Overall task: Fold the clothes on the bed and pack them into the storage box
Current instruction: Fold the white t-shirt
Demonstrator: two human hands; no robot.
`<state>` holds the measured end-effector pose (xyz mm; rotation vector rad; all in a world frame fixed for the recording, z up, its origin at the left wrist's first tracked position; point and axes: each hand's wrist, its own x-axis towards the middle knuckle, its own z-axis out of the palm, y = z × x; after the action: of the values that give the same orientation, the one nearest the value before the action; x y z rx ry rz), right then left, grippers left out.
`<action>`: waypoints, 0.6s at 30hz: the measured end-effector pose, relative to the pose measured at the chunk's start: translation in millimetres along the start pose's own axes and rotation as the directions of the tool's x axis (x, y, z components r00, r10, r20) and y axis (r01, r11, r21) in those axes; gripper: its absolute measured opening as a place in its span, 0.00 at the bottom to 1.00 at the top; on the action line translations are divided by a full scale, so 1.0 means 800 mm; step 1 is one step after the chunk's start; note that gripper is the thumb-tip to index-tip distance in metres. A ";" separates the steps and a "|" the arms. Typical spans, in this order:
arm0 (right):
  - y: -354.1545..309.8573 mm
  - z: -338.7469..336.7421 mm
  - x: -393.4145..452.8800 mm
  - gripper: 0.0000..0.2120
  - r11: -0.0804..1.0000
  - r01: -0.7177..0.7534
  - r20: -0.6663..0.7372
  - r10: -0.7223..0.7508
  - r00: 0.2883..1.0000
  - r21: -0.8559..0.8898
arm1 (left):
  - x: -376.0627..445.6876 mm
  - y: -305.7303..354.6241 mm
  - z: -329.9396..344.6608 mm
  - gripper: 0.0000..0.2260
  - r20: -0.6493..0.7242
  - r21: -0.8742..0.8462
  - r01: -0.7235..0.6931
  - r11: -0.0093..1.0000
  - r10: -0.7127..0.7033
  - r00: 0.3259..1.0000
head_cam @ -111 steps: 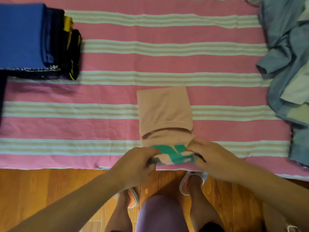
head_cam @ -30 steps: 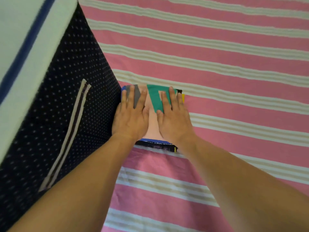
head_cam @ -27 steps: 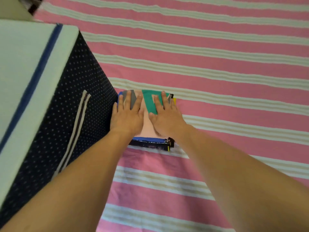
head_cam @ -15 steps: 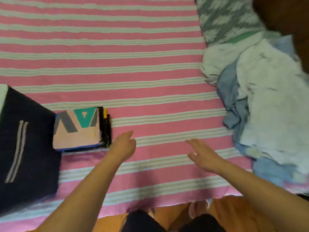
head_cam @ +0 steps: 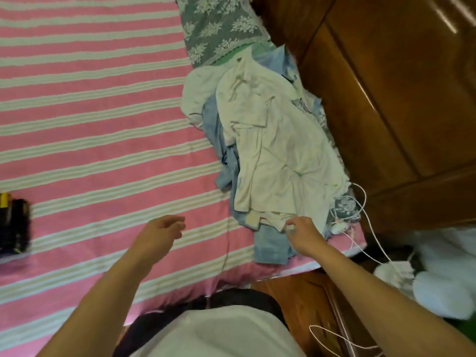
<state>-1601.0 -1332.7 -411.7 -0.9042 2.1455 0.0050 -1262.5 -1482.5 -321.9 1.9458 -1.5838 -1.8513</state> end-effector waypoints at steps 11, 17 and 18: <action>0.005 0.013 0.089 0.24 0.988 0.099 -0.006 -0.100 0.995 -0.115 | -0.049 0.013 0.020 0.10 -0.119 0.051 0.101 0.994 -0.094 0.988; -0.020 -0.072 0.012 0.13 0.735 0.211 -0.323 0.011 0.946 0.644 | -0.072 0.050 0.038 0.09 -0.057 0.053 0.003 0.999 0.000 0.998; -0.026 -0.095 -0.007 0.14 0.673 0.241 -0.338 0.014 0.941 0.699 | -0.075 0.062 0.040 0.09 -0.042 0.069 -0.038 0.997 0.041 0.998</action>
<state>-1637.0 -1366.6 -350.1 -0.5579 2.0684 -1.0756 -1304.1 -1448.7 -257.0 1.9526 -1.6812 -1.7508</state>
